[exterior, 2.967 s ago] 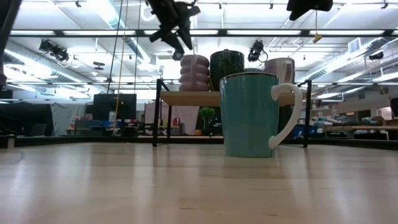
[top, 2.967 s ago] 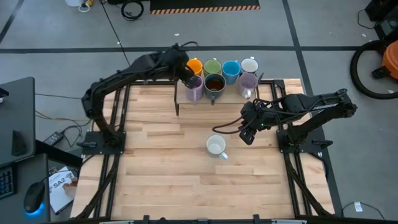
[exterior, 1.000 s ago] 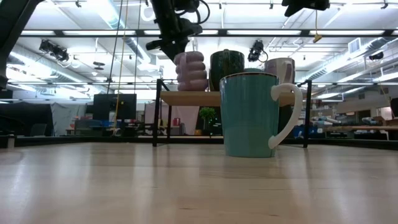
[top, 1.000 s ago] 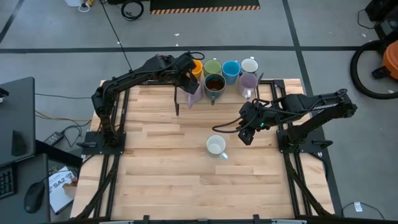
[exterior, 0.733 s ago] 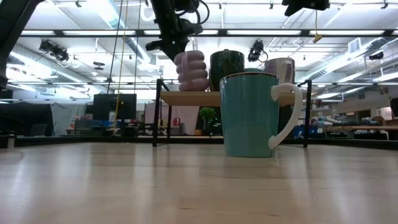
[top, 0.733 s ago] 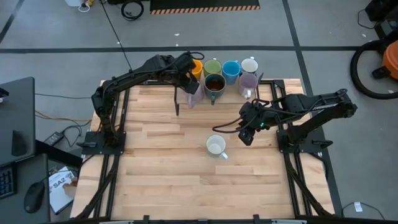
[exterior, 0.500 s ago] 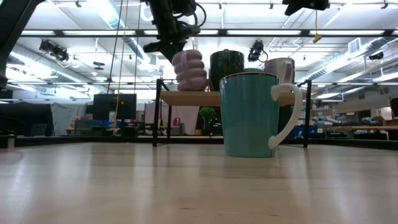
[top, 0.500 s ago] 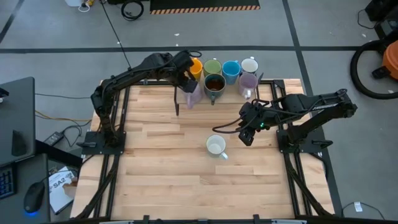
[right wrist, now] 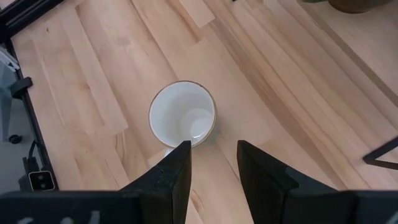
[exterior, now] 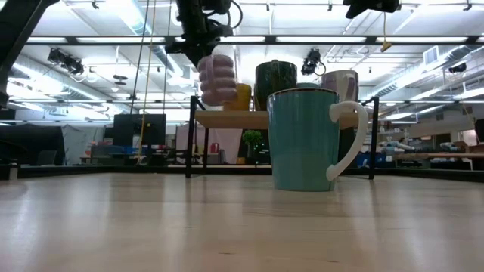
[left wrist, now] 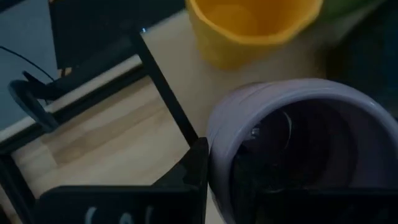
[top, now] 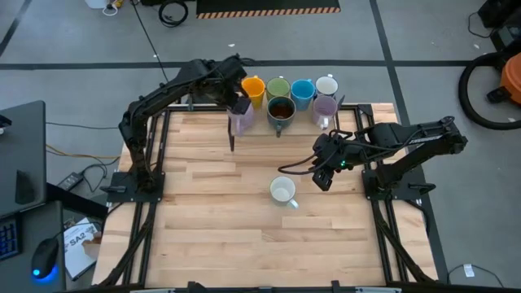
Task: Place coffee mugs
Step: Adjust the mugs on the shelf
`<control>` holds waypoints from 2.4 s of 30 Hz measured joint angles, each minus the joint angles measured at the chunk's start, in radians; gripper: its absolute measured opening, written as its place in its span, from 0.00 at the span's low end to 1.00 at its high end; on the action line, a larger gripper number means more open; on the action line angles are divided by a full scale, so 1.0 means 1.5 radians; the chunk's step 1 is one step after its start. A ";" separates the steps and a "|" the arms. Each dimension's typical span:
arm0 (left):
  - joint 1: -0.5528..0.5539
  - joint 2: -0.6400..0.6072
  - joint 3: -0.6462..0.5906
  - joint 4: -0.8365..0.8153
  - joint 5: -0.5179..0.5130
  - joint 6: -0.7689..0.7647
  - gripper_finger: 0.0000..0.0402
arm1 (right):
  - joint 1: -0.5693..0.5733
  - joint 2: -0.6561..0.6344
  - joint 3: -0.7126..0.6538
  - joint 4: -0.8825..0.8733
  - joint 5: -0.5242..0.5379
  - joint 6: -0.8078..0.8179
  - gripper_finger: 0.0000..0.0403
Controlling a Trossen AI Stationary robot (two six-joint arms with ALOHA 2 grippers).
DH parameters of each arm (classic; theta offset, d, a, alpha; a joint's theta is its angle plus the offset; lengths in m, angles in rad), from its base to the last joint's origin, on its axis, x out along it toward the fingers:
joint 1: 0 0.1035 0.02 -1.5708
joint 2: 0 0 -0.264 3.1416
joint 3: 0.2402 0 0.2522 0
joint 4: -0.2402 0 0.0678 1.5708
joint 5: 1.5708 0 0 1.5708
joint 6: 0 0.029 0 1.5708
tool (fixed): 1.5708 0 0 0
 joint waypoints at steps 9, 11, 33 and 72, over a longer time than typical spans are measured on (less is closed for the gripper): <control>-0.001 0.001 -0.001 0.002 -0.014 0.005 0.11 | 0.000 0.000 0.000 0.013 0.000 0.002 0.33; 0.000 0.001 -0.001 0.002 -0.015 0.006 0.11 | 0.000 0.000 0.000 0.013 0.000 0.005 0.33; -0.016 0.034 -0.001 0.006 -0.041 0.018 0.11 | 0.001 0.000 0.000 0.033 -0.020 0.007 0.33; -0.018 -0.005 0.000 0.052 -0.054 0.085 0.31 | -0.001 0.000 0.000 0.032 -0.006 -0.002 0.33</control>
